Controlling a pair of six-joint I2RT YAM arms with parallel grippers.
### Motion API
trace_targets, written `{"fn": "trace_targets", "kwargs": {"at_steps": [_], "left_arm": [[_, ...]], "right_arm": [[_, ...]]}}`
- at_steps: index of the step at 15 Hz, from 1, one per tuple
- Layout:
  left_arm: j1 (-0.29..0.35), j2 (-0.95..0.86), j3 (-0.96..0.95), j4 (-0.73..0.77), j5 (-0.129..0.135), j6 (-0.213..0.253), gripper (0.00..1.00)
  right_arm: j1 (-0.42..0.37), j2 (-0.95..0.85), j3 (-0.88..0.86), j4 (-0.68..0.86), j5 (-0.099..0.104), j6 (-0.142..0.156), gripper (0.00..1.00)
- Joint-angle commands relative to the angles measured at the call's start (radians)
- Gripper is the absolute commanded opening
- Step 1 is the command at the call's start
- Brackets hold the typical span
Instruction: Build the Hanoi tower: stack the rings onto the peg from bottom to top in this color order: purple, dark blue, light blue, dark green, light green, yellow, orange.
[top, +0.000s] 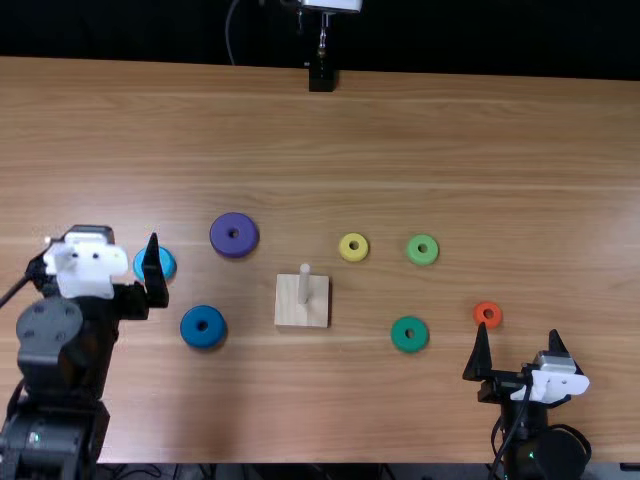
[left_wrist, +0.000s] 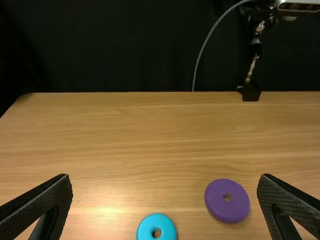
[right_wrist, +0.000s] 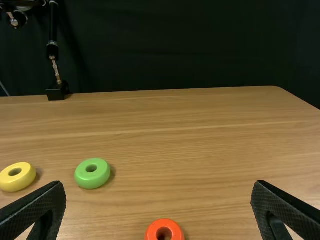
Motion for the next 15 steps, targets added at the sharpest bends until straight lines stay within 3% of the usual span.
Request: {"fn": "trace_targets", "kwargs": {"at_steps": [1, 2, 4, 5, 11, 15], "left_arm": [[-0.011, 0.084, 0.089, -0.003, 0.015, 0.051, 1.00], [-0.012, 0.178, 0.147, -0.019, 0.037, 0.064, 1.00], [-0.058, 0.320, 0.253, -0.065, 0.110, 0.068, 1.00], [-0.092, 0.377, 0.293, -0.071, 0.119, 0.066, 1.00], [-0.154, 0.635, 0.379, -0.104, 0.123, 0.064, 1.00], [-0.221, 0.774, 0.435, -0.146, 0.107, 0.068, 1.00]], "right_arm": [[0.003, -0.013, -0.005, -0.003, 0.007, -0.001, 1.00], [0.003, -0.013, -0.005, -0.003, 0.005, -0.001, 1.00], [0.003, -0.013, -0.005, -0.003, 0.005, -0.001, 1.00], [0.003, -0.013, -0.005, -0.003, 0.007, -0.001, 1.00], [0.003, -0.013, -0.005, -0.003, 0.007, -0.001, 1.00], [0.003, -0.013, -0.005, -0.003, 0.007, -0.001, 1.00]]}}
